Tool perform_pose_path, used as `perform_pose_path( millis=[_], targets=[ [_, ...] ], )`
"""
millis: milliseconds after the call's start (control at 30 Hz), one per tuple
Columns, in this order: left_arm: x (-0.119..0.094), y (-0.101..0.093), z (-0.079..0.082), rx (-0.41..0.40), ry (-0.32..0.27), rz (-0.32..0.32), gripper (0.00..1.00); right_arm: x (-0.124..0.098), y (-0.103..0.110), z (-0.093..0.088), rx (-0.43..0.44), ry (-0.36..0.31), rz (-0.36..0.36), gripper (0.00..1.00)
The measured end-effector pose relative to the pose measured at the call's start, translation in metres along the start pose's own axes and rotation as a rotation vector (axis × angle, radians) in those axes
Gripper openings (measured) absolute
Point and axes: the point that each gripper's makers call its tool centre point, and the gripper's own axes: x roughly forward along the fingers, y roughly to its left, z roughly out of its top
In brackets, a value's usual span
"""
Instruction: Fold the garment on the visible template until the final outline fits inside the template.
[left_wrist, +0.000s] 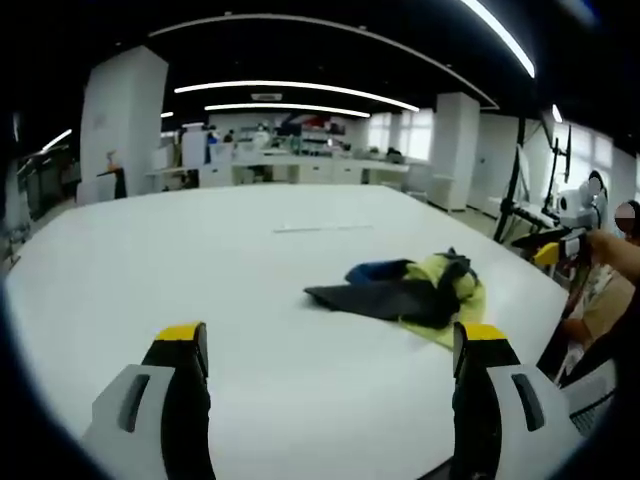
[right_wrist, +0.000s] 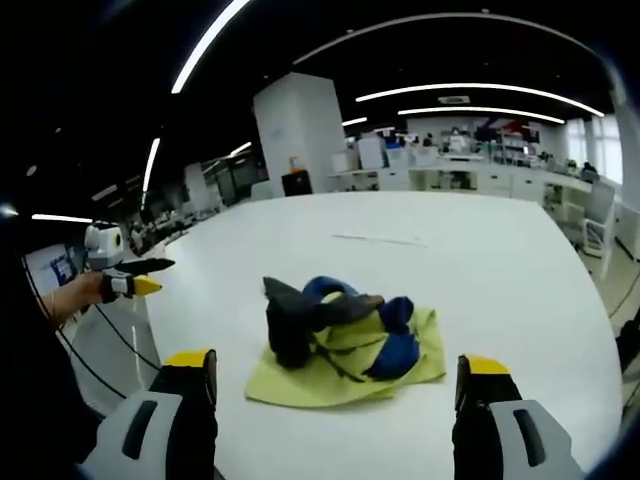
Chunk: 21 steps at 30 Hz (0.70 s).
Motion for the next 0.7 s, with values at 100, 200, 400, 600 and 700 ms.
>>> perform_pose_path(
  millis=[100, 200, 400, 600, 700],
  targets=[
    [0.0003, -0.0004, -0.0007, -0.002, 0.0, -0.002, 0.99, 0.0005, 0.0004, -0.0001, 0.0, 0.0, 0.001, 0.99],
    [0.0005, -0.0007, -0.0014, 0.0, 0.003, -0.003, 0.99, 0.0006, 0.0007, -0.0003, -0.001, 0.001, 0.001, 0.99],
    [0.0007, -0.0014, -0.001, 0.001, 0.002, -0.006, 0.99, 0.0, 0.0013, -0.0011, 0.0, 0.004, 0.001, 0.99],
    [0.0011, -0.0039, -0.0015, 0.002, 0.01, -0.01, 0.99, -0.0019, 0.0013, 0.0008, 0.01, -0.004, 0.005, 0.99],
    [0.0014, -0.0047, -0.0004, 0.003, 0.007, -0.011, 0.99, -0.0029, 0.0001, 0.0009, 0.006, -0.004, 0.001, 0.99]
  ],
)
